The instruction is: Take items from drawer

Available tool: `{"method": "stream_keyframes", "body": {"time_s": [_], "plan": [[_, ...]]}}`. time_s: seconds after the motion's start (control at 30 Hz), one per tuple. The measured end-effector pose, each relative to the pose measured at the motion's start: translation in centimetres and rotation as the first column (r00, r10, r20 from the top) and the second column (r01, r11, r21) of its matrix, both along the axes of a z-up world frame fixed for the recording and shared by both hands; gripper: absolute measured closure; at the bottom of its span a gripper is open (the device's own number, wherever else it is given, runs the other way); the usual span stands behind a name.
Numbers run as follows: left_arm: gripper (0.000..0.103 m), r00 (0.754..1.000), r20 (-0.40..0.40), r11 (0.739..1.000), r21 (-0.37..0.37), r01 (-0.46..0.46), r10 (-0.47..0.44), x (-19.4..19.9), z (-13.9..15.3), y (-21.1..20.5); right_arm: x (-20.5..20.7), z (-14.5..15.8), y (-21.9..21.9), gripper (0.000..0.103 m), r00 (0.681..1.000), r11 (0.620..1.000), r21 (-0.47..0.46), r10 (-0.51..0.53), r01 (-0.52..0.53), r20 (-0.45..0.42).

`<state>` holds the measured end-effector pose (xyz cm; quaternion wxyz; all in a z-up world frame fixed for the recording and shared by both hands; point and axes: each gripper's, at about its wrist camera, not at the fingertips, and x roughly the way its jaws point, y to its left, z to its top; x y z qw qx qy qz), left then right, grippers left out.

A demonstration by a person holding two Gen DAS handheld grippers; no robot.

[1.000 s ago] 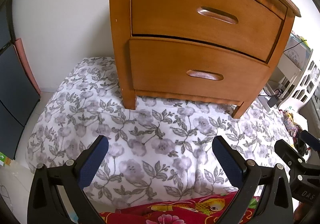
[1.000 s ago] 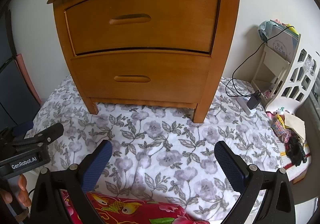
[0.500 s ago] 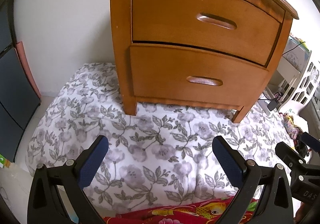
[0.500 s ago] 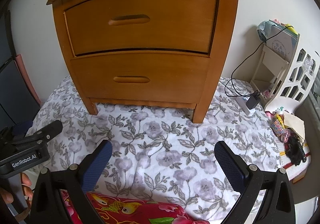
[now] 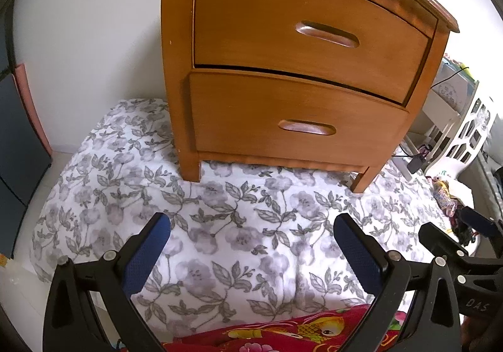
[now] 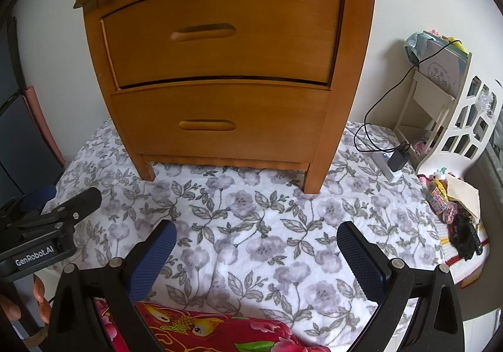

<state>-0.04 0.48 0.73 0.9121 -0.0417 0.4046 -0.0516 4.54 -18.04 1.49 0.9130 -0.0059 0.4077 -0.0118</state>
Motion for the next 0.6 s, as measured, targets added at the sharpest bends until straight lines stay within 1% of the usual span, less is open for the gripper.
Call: {"method": "stream_keyframes", "body": {"time_s": [0.2,0.3,0.37,0.43,0.5,0.53,0.6], "plan": [[0.0,1.0,-0.027,1.0,0.003,0.0,0.001,0.7,-0.3,0.1,0.1,-0.2,0.0,0.0,1.0,1.0,0.008,0.001,-0.001,-0.001],[0.0,0.999,-0.044,1.0,-0.01,0.026,-0.027,1.7,-0.3,-0.1,0.3,-0.5,0.0,0.0,1.0,1.0,0.011,0.001,-0.001,-0.008],[0.0,0.998,-0.04,0.999,-0.008,0.04,-0.04,2.8,0.3,-0.4,0.3,-0.7,-0.2,0.0,1.0,1.0,0.016,-0.001,0.001,-0.012],[0.0,0.998,-0.028,0.998,0.021,0.063,-0.063,4.3,1.1,-0.9,0.5,-0.8,-0.3,0.0,1.0,1.0,0.017,-0.002,0.003,-0.016],[0.0,0.993,-0.02,0.991,0.064,0.118,-0.117,6.5,2.1,-2.0,0.5,-0.9,-0.6,0.0,1.0,1.0,0.02,-0.002,0.003,-0.017],[0.0,0.989,-0.021,0.985,0.088,0.149,-0.147,7.6,2.4,-2.6,0.6,-1.0,-0.7,0.0,1.0,1.0,0.021,-0.004,0.004,-0.018],[0.0,0.976,-0.027,0.964,0.153,0.218,-0.216,10.1,3.1,-4.2,0.7,-1.2,-1.0,0.0,1.0,1.0,0.026,-0.006,0.007,-0.022]]}}
